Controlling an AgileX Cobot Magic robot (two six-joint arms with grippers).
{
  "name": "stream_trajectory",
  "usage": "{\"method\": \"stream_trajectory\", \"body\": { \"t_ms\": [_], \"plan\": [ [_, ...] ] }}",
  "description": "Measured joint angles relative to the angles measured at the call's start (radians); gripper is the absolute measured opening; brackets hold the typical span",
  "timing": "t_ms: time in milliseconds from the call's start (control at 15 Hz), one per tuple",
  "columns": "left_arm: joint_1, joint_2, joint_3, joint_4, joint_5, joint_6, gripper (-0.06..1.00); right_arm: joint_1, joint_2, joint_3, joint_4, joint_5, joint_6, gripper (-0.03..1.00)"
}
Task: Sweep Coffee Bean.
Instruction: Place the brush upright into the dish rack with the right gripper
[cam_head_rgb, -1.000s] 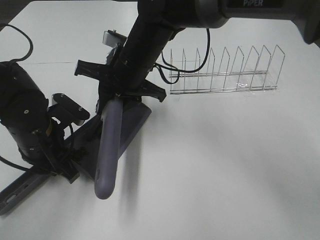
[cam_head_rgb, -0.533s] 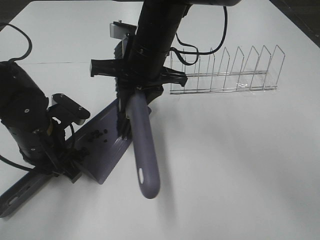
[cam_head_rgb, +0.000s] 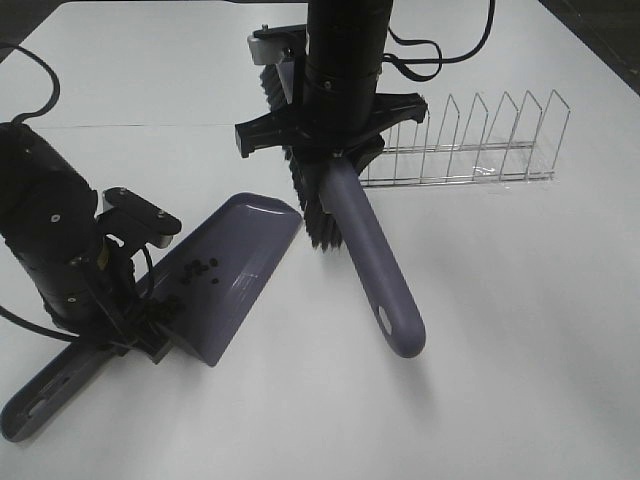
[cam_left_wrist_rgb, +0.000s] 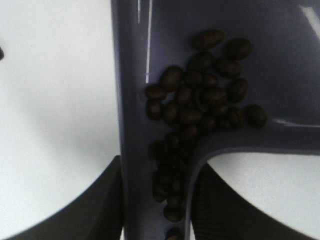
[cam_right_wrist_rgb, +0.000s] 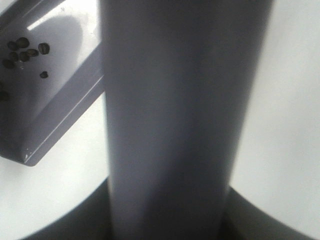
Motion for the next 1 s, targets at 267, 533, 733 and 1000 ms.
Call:
{"method": "stream_trajectory", "body": {
  "t_ms": [267, 533, 733, 1000],
  "plan": [
    [0.0, 0.0, 0.0, -0.029, -0.003, 0.0, 0.32, -0.081, -0.094, 0.084, 0.099, -0.001, -0.086, 0.33],
    [0.0, -0.001, 0.0, -0.091, -0.007, -0.02, 0.32, -0.234, -0.214, 0.291, 0.14, 0.002, -0.171, 0.33],
    [0.0, -0.001, 0.0, -0.124, -0.007, -0.095, 0.32, -0.328, -0.242, 0.408, 0.112, 0.003, -0.205, 0.33],
    [0.0, -0.001, 0.0, -0.133, -0.007, -0.145, 0.32, -0.395, -0.225, 0.444, 0.034, 0.004, -0.213, 0.33]
  ]
}}
